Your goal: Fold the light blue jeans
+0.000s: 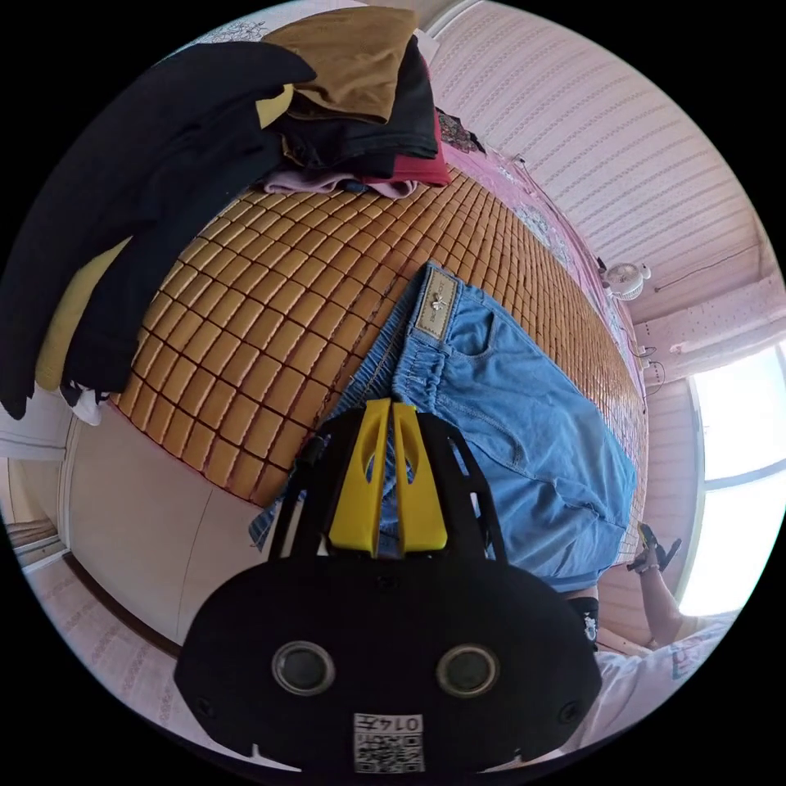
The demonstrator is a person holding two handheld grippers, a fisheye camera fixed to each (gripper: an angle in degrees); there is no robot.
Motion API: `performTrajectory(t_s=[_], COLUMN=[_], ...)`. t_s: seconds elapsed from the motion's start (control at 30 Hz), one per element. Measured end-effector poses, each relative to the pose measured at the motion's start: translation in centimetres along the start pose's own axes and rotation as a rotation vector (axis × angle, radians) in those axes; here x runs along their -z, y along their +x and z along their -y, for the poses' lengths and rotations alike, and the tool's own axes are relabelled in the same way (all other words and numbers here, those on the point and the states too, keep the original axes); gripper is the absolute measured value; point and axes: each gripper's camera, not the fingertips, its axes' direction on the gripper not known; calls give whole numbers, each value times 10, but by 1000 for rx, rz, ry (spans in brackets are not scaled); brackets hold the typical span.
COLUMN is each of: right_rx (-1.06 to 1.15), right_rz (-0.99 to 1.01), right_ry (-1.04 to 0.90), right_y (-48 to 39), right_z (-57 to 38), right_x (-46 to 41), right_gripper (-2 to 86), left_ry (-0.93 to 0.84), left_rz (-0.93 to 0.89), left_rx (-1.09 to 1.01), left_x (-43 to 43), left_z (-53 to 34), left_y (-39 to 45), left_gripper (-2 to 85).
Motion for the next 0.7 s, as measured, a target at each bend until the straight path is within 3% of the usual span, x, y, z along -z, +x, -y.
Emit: performTrajectory(t_s=[0.23,0.43,0.57,0.7], right_rx=[145,203,176,156], right_rz=[-24,-200,-277,-211], right_ry=[-18,65,36,17], right_y=[-62,-112,-109,-90], right_z=[28,38,41,57], right_x=[-45,-101,-140,-152], right_gripper=[86,28,0,-8], left_ry=[71,-23,-47,-57], left_rz=[24,83,345,393], left_rx=[-88,-137,-272,-281], left_x=[-6,-101,-147,-174], left_z=[53,112,128,161], left_y=[22,70,111,124], left_gripper=[51,117,110,105])
